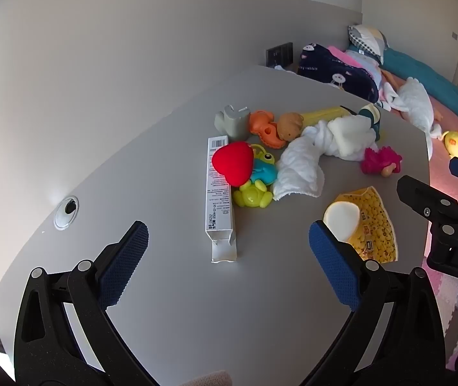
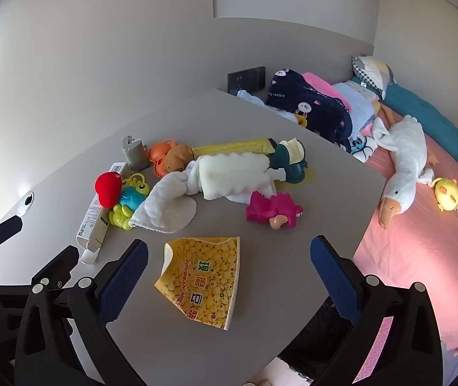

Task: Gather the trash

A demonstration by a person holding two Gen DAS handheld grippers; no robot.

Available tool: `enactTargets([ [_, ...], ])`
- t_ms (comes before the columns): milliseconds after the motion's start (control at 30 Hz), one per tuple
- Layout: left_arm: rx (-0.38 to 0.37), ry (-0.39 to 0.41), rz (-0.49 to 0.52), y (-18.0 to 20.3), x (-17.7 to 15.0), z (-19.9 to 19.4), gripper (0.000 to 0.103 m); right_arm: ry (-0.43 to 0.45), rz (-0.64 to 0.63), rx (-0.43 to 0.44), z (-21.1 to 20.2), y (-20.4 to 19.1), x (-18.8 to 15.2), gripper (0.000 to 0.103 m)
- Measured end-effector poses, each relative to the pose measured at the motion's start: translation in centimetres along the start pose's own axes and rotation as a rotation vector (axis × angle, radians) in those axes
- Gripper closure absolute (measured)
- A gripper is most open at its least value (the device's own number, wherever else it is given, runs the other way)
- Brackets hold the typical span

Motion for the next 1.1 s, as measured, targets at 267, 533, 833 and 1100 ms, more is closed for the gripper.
enactTargets([
  [267,0.001,-0.008,0.001,0.02,0.39,-0.26,0.006,-0.004,-0.003,0.001,-0.03,0.07,-0.06,0.003],
  [533,-0.011,0.004,-0.017,-0.31,-0.01,-0.18,0.006,-0.004,0.002,0.001,0.08,0.09,-0.07,0.003],
  [833,-0.009,0.007,-0.006,-0.22,0.11,-0.52,0.006,-0.005,0.002,0.0,0.1,0.03,-0.13,0.003],
  [1100,-0.008,0.003,-0.008,-0.29,0.2,-0.43,0.006,-0.006,0.001,0.001,0.16,0.0,-0.15,0.003],
])
Point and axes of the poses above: each gripper's, at about its wrist camera, not at the fingertips, and z roughly the way its jaws point, y to its right, x to its top, the point moved 3 cm from there along z, roughly the way its jaws point, and after that the axes turned 9 degrees about z, right-handed, at the moved point
